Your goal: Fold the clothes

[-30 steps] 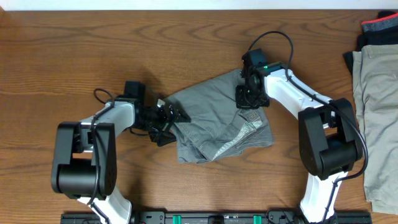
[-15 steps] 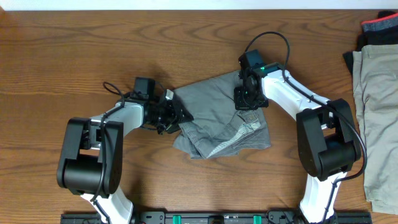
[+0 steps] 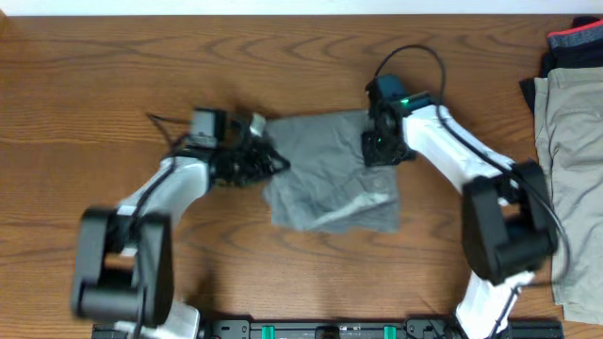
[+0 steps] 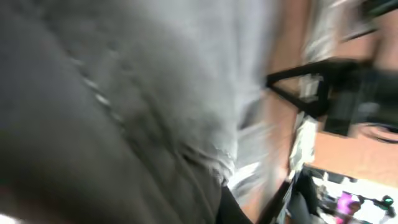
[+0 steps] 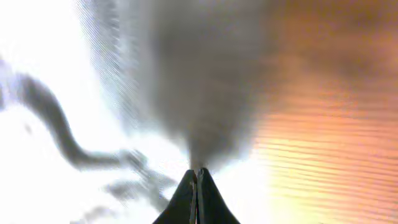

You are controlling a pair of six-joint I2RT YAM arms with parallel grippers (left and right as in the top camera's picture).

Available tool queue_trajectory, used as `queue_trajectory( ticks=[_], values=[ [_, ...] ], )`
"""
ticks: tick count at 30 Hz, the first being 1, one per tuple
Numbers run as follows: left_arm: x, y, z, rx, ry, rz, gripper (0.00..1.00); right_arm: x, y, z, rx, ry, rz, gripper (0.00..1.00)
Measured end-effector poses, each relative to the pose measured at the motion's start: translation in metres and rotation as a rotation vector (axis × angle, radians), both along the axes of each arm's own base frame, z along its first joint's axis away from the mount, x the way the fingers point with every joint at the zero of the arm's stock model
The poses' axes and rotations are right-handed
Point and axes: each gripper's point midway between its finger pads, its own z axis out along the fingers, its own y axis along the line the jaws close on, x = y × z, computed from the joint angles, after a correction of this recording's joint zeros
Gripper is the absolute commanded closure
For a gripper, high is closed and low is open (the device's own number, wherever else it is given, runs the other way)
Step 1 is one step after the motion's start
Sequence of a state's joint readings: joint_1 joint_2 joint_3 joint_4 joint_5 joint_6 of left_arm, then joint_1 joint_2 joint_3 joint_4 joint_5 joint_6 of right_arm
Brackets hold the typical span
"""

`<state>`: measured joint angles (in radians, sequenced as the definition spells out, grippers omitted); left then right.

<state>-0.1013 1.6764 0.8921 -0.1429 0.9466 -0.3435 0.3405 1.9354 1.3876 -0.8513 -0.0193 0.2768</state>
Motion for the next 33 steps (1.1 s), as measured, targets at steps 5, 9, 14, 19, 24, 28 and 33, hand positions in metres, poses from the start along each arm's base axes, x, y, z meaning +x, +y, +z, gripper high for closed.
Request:
queue_trajectory(
  ticks=[5,9,14,19,24,28,33],
  values=[
    [0.057,0.039,0.105,-0.041,-0.417,0.098,0.94,0.045,-0.010,0.101,0.067,-0.306,-0.033,0.99],
    [0.087,0.104,0.138,-0.005,-0.534,0.279,0.94,0.053,-0.018,0.169,0.100,-0.476,-0.052,0.99],
    [0.109,0.210,0.091,0.117,-0.411,0.586,0.94,0.048,-0.018,0.174,0.101,-0.477,-0.046,0.99],
    [0.097,0.286,-0.008,0.170,-0.126,0.785,0.94,0.046,-0.016,0.172,0.098,-0.466,-0.039,0.99],
    [0.063,0.303,-0.083,0.150,0.146,0.848,0.94,0.043,-0.014,0.170,0.096,-0.455,-0.033,0.99],
    [0.060,0.304,-0.087,0.148,0.189,0.872,0.94,0.043,-0.014,0.170,0.096,-0.456,-0.032,0.99],
    [0.049,0.299,-0.088,0.082,0.347,0.953,0.94,0.043,-0.014,0.170,0.096,-0.456,-0.032,0.99]
  ],
)
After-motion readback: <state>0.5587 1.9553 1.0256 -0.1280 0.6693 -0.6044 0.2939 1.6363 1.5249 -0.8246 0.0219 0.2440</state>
